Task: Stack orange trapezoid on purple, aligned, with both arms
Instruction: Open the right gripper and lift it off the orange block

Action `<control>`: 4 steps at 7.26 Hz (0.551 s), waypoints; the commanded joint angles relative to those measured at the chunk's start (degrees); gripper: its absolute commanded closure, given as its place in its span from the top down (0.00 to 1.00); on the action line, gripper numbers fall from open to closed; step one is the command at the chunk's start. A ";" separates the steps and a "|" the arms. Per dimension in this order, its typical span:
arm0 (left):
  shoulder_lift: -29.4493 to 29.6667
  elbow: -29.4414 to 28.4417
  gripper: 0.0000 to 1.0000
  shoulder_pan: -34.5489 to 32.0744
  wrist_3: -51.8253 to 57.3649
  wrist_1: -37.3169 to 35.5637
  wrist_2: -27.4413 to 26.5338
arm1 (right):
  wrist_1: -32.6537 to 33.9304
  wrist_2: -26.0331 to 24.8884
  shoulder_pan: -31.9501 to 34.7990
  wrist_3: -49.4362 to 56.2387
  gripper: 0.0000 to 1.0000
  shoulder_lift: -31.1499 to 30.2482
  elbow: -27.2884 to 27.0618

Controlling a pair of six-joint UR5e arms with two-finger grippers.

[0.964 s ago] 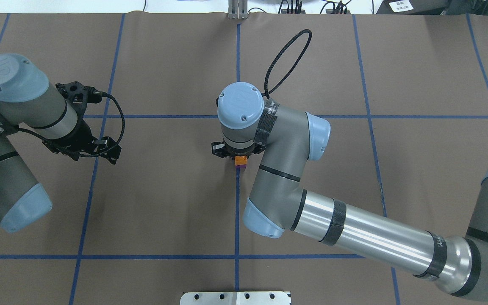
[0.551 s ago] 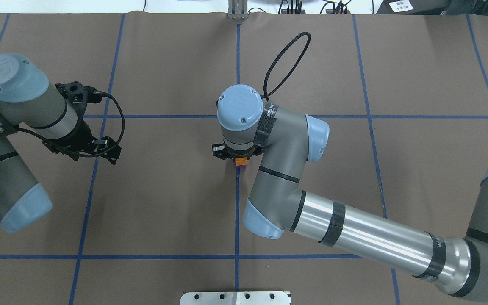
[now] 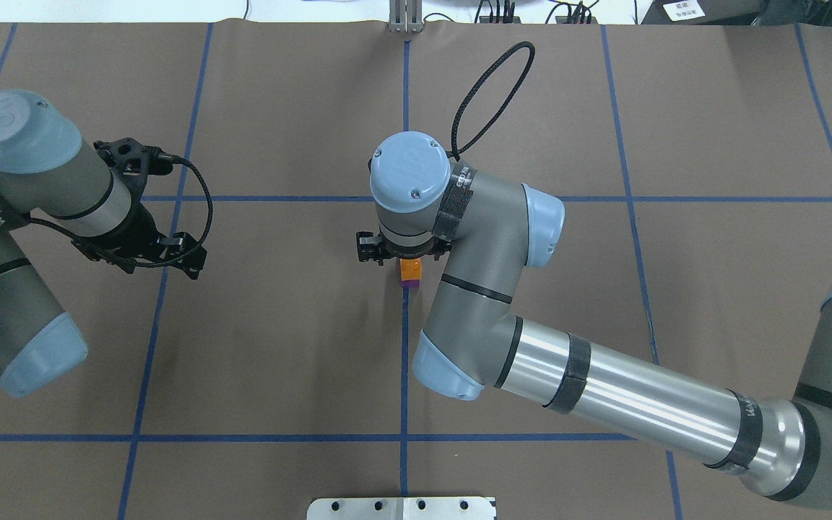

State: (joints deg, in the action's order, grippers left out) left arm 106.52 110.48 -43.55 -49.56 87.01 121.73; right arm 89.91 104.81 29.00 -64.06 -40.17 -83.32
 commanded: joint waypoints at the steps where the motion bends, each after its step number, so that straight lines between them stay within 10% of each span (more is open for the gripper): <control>1: -0.35 1.04 1.00 -0.13 -0.01 -0.26 0.00 | 13.96 2.14 2.28 0.43 1.00 -0.34 -10.83; 4: -5.86 4.29 1.00 -5.02 5.57 0.27 0.17 | 19.60 9.15 10.43 3.31 1.00 -13.98 -26.75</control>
State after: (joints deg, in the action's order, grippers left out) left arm 103.27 113.28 -45.98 -47.59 87.09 121.81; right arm 108.55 110.55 35.34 -62.64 -46.61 -103.27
